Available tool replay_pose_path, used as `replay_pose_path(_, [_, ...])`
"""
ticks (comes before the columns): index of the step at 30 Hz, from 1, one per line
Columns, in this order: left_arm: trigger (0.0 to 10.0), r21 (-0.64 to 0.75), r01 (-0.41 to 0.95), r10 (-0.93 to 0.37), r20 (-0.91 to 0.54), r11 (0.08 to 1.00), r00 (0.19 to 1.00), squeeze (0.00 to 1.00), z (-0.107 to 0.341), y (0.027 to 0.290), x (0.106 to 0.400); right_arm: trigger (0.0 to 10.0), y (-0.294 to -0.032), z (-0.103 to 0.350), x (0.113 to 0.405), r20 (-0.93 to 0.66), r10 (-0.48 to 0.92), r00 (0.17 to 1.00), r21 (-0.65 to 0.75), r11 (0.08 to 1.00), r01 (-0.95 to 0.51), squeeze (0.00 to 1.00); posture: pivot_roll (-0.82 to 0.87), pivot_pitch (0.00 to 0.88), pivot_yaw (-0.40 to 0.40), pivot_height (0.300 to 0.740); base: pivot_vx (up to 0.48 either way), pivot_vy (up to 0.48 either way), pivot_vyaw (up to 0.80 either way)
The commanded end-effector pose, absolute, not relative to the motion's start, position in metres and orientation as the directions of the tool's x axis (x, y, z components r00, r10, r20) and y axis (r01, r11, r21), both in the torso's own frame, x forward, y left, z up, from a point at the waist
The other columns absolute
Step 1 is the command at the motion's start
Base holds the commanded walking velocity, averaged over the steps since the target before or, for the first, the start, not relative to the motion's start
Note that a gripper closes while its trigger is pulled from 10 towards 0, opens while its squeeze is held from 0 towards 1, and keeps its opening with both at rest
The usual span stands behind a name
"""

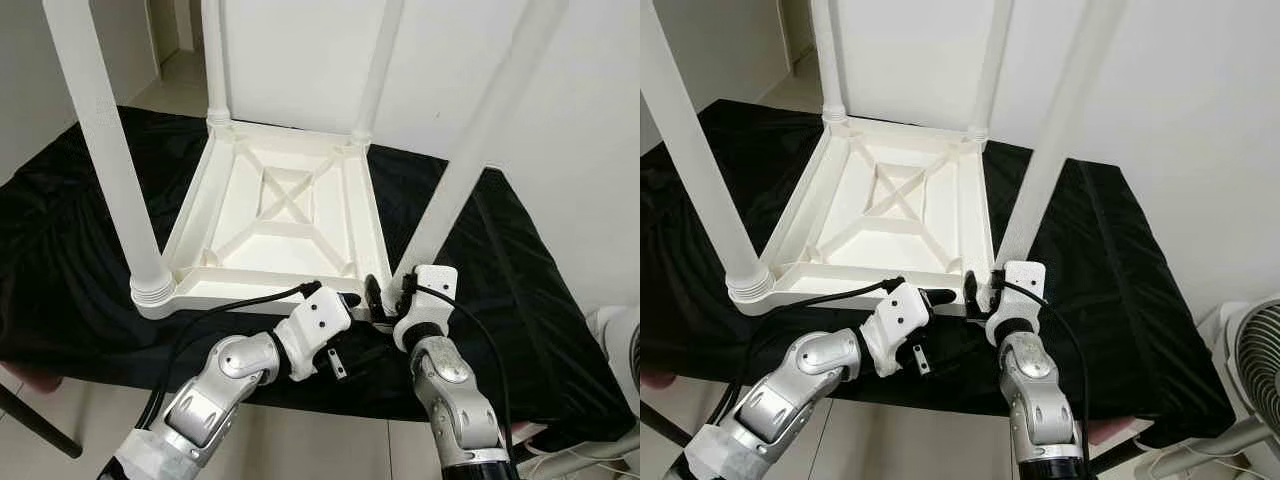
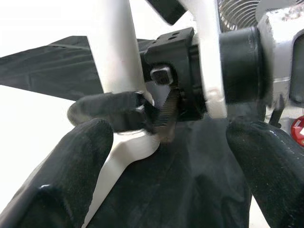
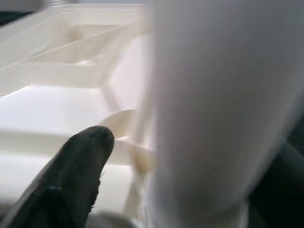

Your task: Building children table

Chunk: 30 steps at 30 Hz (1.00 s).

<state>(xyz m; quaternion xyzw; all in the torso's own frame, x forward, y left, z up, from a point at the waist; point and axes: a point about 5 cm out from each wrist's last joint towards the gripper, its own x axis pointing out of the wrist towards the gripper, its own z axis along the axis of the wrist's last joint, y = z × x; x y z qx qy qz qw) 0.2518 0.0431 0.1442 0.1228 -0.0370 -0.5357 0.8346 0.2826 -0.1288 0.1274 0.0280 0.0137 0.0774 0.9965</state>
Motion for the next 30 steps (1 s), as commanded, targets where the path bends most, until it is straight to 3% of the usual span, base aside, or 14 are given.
replay_pose_path(1, [10.0,0.25,0.908,-0.926,-0.086,0.337,0.367,0.0,0.144,0.04,0.248,10.0,-0.136,0.126,0.284,-0.016,0.194,0.981,0.054,0.98,-0.192,0.0,-0.07,0.0,-0.104,0.74,0.0,0.0,0.0])
replay_pose_path(8, [10.0,0.253,0.907,-0.926,-0.085,0.338,0.369,0.0,0.145,0.04,0.249,10.0,-0.16,0.13,0.293,-0.051,0.468,0.882,-0.067,0.88,-0.47,0.0,-0.08,0.0,-0.087,0.74,0.0,0.0,0.0])
replay_pose_path(18, [10.0,0.26,0.904,-0.925,-0.082,0.339,0.37,0.0,0.147,0.04,0.252,10.0,-0.167,0.126,0.306,-0.142,0.599,0.788,-0.136,0.777,-0.615,0.0,-0.08,0.0,-0.081,0.74,0.0,0.0,0.0])
replay_pose_path(19, [10.0,0.263,0.902,-0.924,-0.081,0.342,0.374,0.0,0.148,0.041,0.253,6.6,-0.166,0.123,0.308,-0.159,0.618,0.77,-0.132,0.759,-0.637,0.0,-0.07,0.0,-0.081,0.74,0.0,0.0,0.0])
replay_pose_path(20, [10.0,0.263,0.902,-0.924,-0.081,0.342,0.374,0.0,0.148,0.041,0.253,6.6,-0.166,0.123,0.308,-0.159,0.618,0.77,-0.132,0.759,-0.637,0.0,-0.07,0.0,-0.081,0.74,0.0,0.0,0.0])
replay_pose_path(21, [10.0,0.265,0.9,-0.923,-0.08,0.345,0.377,0.0,0.149,0.041,0.254,2.5,-0.164,0.121,0.309,-0.169,0.633,0.755,-0.134,0.745,-0.654,0.0,-0.07,0.0,-0.082,0.74,0.0,0.0,0.0])
replay_pose_path(22, [10.0,0.265,0.9,-0.923,-0.08,0.345,0.377,0.0,0.149,0.041,0.254,2.5,-0.164,0.121,0.309,-0.169,0.633,0.755,-0.134,0.745,-0.654,0.0,-0.07,0.0,-0.082,0.74,0.0,0.0,0.0])
replay_pose_path(23, [10.0,0.266,0.899,-0.921,-0.079,0.349,0.381,0.0,0.149,0.042,0.255,1.4,-0.163,0.119,0.31,-0.175,0.642,0.746,-0.136,0.735,-0.664,0.0,-0.07,0.0,-0.082,0.74,0.0,0.0,0.0])
replay_pose_path(24, [10.0,0.266,0.899,-0.921,-0.079,0.349,0.381,0.0,0.149,0.042,0.255,1.4,-0.163,0.119,0.31,-0.175,0.642,0.746,-0.136,0.735,-0.664,0.0,-0.07,0.0,-0.082,0.74,0.0,0.0,0.0])
replay_pose_path(25, [10.0,0.268,0.897,-0.92,-0.079,0.351,0.383,0.0,0.15,0.042,0.256,0.0,-0.162,0.118,0.311,-0.177,0.656,0.734,-0.132,0.723,-0.678,0.0,-0.07,0.0,-0.084,0.74,0.0,0.0,0.0])
replay_pose_path(30, [10.0,0.27,0.896,-0.92,-0.077,0.351,0.384,0.0,0.152,0.042,0.257,0.0,-0.163,0.12,0.314,-0.176,0.676,0.716,-0.129,0.705,-0.697,0.0,-0.07,0.0,-0.085,0.74,0.0,0.0,0.0])
